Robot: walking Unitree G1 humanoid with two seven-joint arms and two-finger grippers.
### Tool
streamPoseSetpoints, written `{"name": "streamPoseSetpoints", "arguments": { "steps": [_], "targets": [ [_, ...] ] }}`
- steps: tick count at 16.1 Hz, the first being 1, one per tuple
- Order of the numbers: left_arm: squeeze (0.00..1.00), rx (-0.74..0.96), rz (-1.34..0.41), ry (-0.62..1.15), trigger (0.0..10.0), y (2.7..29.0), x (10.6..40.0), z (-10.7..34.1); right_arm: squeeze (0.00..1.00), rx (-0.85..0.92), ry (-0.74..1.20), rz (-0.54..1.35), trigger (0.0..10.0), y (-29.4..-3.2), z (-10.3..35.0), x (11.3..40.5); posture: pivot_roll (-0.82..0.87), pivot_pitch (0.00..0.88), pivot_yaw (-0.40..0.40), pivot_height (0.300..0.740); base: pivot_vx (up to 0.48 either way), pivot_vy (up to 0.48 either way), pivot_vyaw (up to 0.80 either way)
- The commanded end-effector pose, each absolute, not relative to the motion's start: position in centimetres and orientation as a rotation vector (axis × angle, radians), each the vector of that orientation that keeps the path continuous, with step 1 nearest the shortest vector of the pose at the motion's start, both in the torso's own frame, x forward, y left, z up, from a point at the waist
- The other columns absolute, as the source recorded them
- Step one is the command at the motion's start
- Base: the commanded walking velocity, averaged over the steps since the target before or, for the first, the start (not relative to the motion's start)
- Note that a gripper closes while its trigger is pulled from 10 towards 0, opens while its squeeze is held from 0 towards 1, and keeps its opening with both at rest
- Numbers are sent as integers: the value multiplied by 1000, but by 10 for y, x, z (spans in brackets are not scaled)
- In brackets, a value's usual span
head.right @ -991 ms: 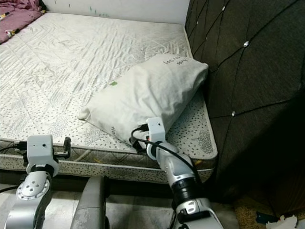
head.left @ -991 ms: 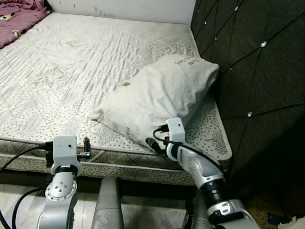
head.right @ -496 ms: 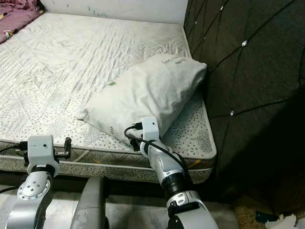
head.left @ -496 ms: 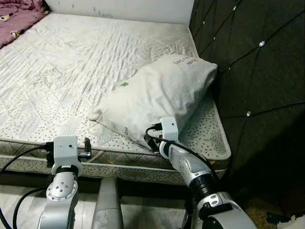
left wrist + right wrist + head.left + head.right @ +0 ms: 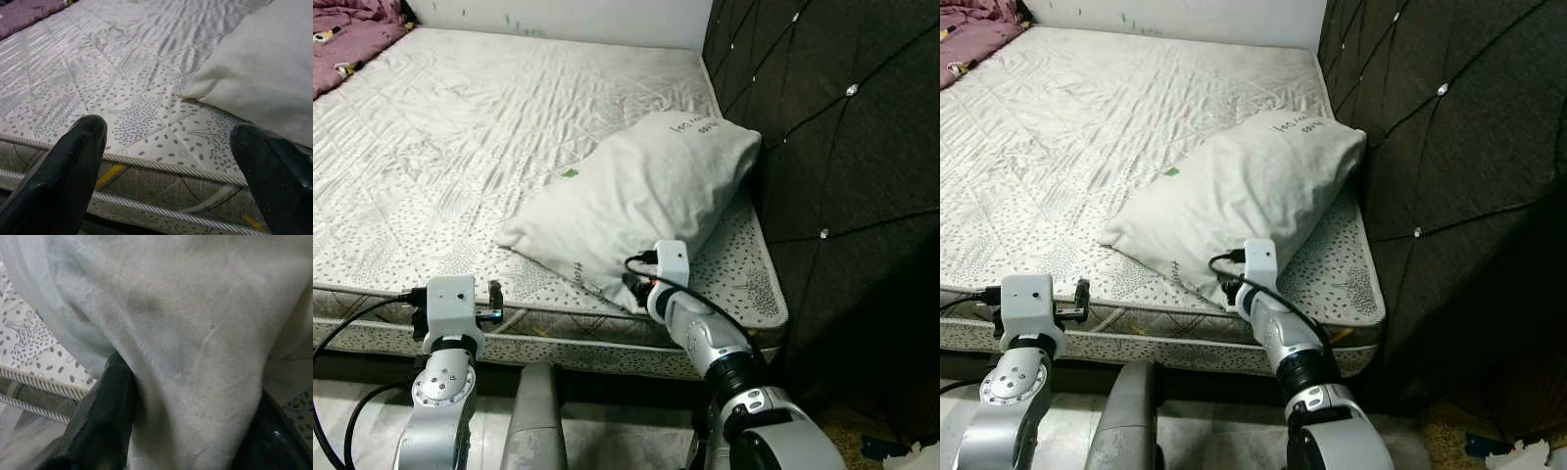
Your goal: Clean up the room
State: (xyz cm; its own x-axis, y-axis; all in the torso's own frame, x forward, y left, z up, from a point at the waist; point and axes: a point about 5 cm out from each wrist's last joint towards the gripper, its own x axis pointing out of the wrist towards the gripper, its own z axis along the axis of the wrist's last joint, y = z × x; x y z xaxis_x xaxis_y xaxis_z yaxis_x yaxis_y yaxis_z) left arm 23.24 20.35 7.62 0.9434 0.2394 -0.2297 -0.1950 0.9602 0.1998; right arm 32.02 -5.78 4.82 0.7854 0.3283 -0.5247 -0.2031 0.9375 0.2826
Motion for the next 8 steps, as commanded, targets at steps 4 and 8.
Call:
{"name": "streamPoseSetpoints", "arguments": {
  "steps": [4, 8],
  "targets": [
    [0, 176, 217, 243, 10000, 199, 237, 76, 0, 251, 542, 304, 0, -53, 63, 332, 199, 0, -57, 575, 0, 0, 0],
    [0, 174, 220, 239, 10000, 199, 238, 76, 0, 265, 534, 326, 0, -54, 66, 334, 196, 0, -57, 575, 0, 0, 0]
  ]
}}
